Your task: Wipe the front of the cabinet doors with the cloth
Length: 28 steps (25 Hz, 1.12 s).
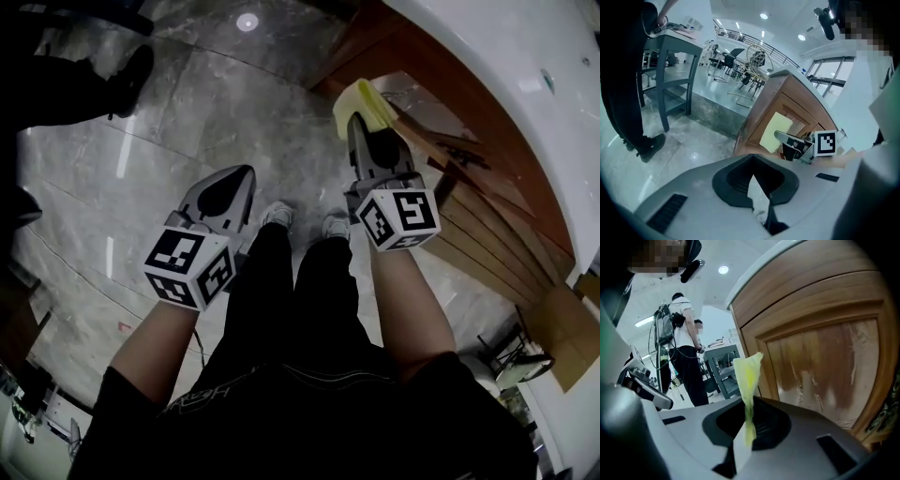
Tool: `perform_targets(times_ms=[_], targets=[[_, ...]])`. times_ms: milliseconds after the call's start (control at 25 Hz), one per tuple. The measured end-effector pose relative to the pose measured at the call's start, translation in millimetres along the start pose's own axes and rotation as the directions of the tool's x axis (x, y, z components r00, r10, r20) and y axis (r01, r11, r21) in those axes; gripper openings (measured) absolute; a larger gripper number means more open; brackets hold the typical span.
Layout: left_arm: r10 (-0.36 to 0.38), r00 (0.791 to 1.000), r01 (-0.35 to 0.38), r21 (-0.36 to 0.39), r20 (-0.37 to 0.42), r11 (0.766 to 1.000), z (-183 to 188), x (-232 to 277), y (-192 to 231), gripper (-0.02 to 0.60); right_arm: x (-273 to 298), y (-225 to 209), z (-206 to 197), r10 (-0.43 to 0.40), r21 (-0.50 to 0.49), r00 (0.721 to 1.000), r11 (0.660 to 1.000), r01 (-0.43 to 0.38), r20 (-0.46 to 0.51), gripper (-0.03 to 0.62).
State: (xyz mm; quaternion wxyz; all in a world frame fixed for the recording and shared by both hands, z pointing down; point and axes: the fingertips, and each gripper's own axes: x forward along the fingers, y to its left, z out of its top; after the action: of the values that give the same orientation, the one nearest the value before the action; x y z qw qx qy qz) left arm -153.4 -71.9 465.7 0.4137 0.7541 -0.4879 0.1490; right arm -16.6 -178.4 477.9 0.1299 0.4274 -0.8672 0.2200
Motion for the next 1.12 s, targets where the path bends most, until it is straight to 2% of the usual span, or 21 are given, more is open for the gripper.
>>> perform_targets(times_ms=[480,760,1120], targets=[[0.046,0.999,-0.045,-0.064,0.017,0.997,-15,-11,19,0.006,40,-5,3,0.0,-0.01,1.0,1.0,0.0,-0.005,0.041],[0.04,0.999,-0.039,-0.055,0.006,0.998,-17,-7,20,0.006,43,-13,2,-0.025,-0.006,1.0,1.0,0.025,0.003,0.041],[-0.004,0.999,0.003,-0.022,-0.039,1.0,-20,7,7,0.006,26,-34,-1,-0.087,0.028,0.996,0.996,0.086,0.016,0.041]])
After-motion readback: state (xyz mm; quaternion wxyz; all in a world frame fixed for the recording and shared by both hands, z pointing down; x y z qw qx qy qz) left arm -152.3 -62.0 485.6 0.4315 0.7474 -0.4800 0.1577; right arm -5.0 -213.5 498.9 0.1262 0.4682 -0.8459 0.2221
